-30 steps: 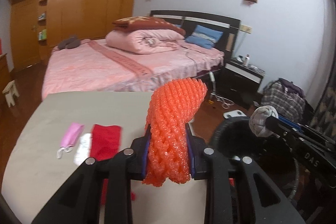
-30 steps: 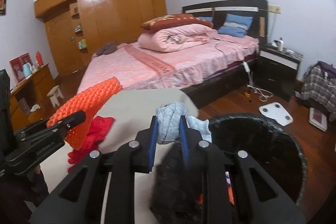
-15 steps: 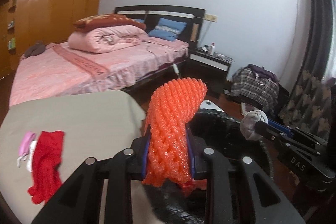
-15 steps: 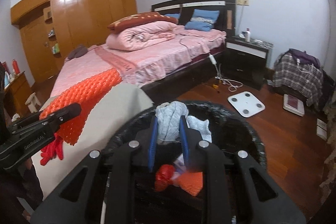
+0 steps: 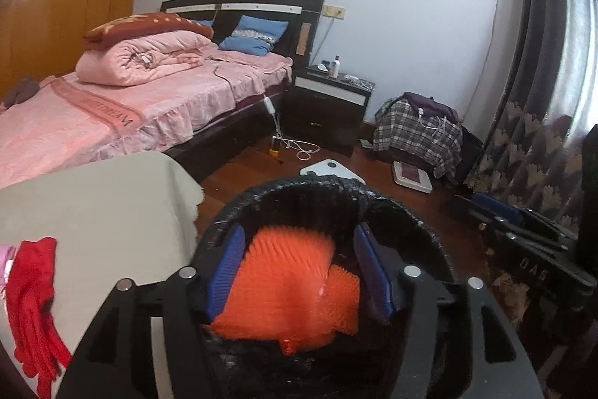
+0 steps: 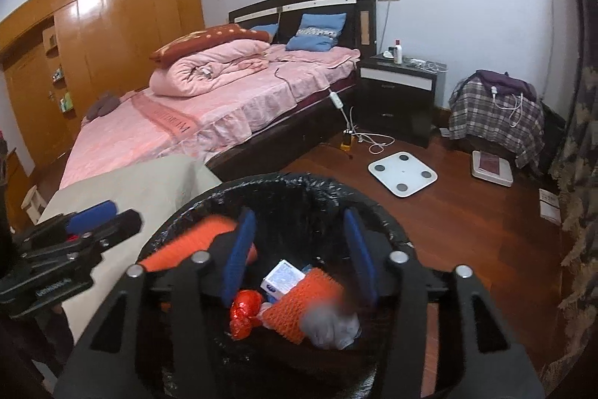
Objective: Collect trash
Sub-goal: 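Open the right tool dropping the grey socks into the bin while the left drops the scrubber, then grasp the white crumpled plastic on the table with the left tool, then grasp the red cloth beside the pink mask with the right tool and lift it, then carry the red cloth over the bin with the right tool while the left carries the white plastic there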
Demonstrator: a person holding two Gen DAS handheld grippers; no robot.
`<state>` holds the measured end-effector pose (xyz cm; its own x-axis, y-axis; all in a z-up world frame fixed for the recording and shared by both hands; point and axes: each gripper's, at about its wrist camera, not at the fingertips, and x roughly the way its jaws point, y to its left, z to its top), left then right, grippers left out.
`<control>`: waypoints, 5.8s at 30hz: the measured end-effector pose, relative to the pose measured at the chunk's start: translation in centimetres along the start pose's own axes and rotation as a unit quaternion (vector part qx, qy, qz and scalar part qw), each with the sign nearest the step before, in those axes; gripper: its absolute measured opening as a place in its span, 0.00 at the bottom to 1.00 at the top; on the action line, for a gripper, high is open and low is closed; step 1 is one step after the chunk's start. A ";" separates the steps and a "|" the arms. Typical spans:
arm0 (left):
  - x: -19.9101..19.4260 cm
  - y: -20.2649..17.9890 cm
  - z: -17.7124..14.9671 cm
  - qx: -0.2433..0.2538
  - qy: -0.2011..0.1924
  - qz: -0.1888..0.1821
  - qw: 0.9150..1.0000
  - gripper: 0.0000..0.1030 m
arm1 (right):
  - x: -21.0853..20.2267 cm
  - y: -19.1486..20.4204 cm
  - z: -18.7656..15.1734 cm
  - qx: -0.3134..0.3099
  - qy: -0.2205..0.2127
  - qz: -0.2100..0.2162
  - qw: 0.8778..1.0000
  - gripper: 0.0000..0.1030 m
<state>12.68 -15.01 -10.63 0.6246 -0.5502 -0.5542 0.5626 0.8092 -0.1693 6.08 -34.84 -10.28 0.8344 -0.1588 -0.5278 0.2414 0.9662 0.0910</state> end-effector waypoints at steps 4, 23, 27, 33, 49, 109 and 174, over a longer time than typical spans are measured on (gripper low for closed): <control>-1.6 1.9 0.1 -0.001 -0.020 0.030 0.999 0.77 | -0.7 0.3 -0.1 0.000 -0.018 -0.017 1.000 0.91; -11.7 13.7 -4.0 -0.050 -0.051 0.212 0.975 0.86 | 0.0 10.6 0.4 -0.038 -0.005 0.064 0.997 0.95; -13.1 16.2 -5.1 -0.066 -0.049 0.243 0.966 0.86 | 0.6 13.8 0.5 -0.058 -0.003 0.087 0.995 0.95; -14.9 20.1 -6.8 -0.094 -0.049 0.287 0.952 0.86 | 1.8 18.6 0.5 -0.083 0.005 0.119 0.989 0.95; -13.2 27.0 -10.4 -0.135 -0.005 0.320 0.938 0.86 | 6.4 28.2 -1.5 -0.138 0.033 0.161 0.977 0.95; -7.4 30.2 -9.2 -0.204 0.013 0.200 0.958 0.34 | 11.0 31.4 -2.2 -0.139 0.072 0.162 0.974 0.95; -13.6 18.9 -2.4 -0.121 -0.049 0.231 0.964 0.34 | 0.7 23.6 4.8 -0.121 0.025 0.224 0.967 0.07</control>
<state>13.50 8.24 -8.27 0.8335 -0.1265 -0.5379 0.0759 0.9904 -0.1153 14.75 -13.16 -4.51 0.8022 0.2915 -0.5211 -0.2671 0.9557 0.1233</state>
